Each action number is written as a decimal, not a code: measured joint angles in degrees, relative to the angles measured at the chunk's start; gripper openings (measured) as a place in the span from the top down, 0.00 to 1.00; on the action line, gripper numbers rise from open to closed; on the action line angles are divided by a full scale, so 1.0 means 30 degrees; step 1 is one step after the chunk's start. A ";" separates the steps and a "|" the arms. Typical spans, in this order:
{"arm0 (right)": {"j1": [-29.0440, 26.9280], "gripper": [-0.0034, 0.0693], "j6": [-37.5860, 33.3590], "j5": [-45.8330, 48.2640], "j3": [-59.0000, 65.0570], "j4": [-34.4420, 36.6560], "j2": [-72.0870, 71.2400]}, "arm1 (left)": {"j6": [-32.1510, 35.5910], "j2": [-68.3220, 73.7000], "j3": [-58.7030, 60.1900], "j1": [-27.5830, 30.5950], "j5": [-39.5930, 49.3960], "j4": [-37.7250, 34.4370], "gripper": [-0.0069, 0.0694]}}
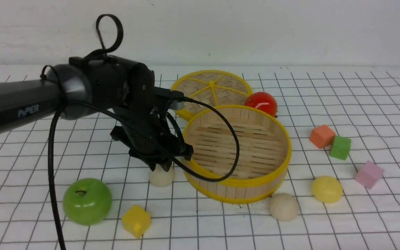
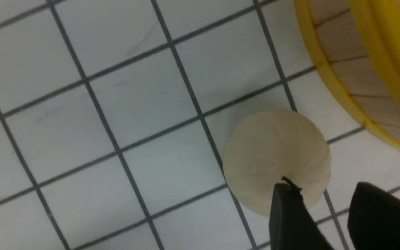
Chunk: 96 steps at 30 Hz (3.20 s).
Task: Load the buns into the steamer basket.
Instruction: Use the left arm to grab a steamed stuffed bun, then use the left arm to put the steamed stuffed bun into the steamer, then use the right arm to grab a steamed stuffed bun
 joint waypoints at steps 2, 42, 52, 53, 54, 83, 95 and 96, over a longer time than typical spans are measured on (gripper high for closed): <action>0.0000 0.62 0.0000 0.0000 0.0000 0.0000 0.0000 | 0.0004 0.0214 -0.0021 0.0000 -0.0584 0.0038 0.57; 0.0000 0.62 0.0000 0.0000 0.0000 0.0000 0.0000 | -0.0166 0.0413 -0.0057 -0.0040 -0.0954 0.1152 0.93; 0.0000 0.62 0.0000 0.0000 0.0000 0.0000 0.0000 | 0.1491 -0.2334 -0.2209 -0.2243 -0.2243 -0.0029 0.93; 0.0000 0.62 0.0000 0.0000 0.0000 0.0000 0.0000 | 0.1615 -0.1862 -0.2587 -0.2285 -0.2552 -0.0276 0.93; 0.0000 0.62 0.0000 0.0000 0.0000 0.0000 0.0000 | 0.1748 -0.1450 -0.2816 -0.2285 -0.2746 -0.0345 0.93; 0.0000 0.62 0.0000 0.0000 0.0002 0.0000 0.0000 | -0.0417 -0.6314 -0.1856 -0.1743 0.0480 -0.1510 0.88; 0.0000 0.62 0.0936 -0.1535 0.0179 -0.0844 0.0000 | 0.0666 -2.5481 1.8395 -0.1743 -1.1357 -0.4716 0.93; 0.0000 0.62 0.1565 -0.2217 0.0207 -0.0127 0.0000 | 0.0666 -2.6987 1.9578 -0.1743 -1.2057 -0.5036 0.93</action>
